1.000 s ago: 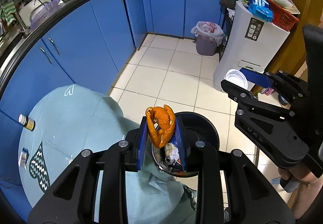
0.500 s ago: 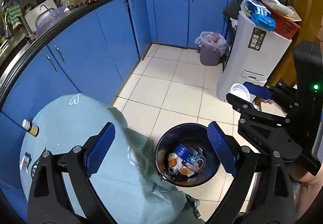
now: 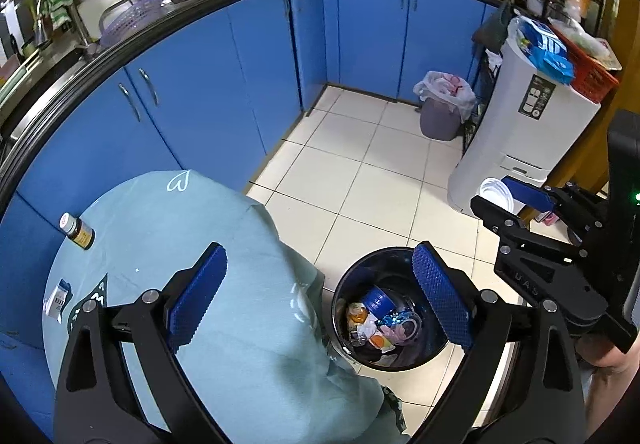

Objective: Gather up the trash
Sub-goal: 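Open the right gripper over the black bin to drop the white round lid, then move both open grippers back over the table toward the white box and brown bottle, then grasp the white paper box with the left gripper while the right gripper grasps the brown bottle, then carry the white box and brown bottle over the black bin with both grippers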

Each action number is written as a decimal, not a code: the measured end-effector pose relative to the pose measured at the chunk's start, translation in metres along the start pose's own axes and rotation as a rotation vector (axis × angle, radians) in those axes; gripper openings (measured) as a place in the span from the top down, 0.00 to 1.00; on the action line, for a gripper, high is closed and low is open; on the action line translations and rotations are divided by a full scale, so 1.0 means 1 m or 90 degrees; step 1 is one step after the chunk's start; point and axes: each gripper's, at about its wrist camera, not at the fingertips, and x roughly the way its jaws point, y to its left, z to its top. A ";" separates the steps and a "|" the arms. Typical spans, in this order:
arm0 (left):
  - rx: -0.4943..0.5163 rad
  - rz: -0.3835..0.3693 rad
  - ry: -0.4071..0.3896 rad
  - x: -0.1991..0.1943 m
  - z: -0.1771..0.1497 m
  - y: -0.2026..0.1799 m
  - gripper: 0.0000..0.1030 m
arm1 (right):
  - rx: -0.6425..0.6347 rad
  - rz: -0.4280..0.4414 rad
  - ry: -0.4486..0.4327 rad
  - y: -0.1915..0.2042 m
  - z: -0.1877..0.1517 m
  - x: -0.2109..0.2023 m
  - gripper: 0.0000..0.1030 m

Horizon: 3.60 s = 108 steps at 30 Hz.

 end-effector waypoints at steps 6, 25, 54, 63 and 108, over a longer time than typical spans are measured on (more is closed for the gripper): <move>-0.012 0.004 -0.004 -0.004 -0.002 0.012 0.10 | -0.003 -0.003 -0.023 0.008 0.004 -0.006 0.23; -0.110 0.055 -0.027 -0.023 -0.023 0.105 0.10 | -0.072 0.036 -0.032 0.093 0.038 0.007 0.23; -0.458 0.271 0.063 0.024 -0.147 0.415 0.10 | -0.232 0.256 0.001 0.414 0.115 0.129 0.23; -0.458 0.245 0.074 0.051 -0.140 0.422 0.10 | -0.259 0.279 0.007 0.455 0.125 0.153 0.23; -0.414 0.201 0.038 0.027 -0.115 0.376 0.18 | -0.271 0.229 0.044 0.395 0.100 0.118 0.58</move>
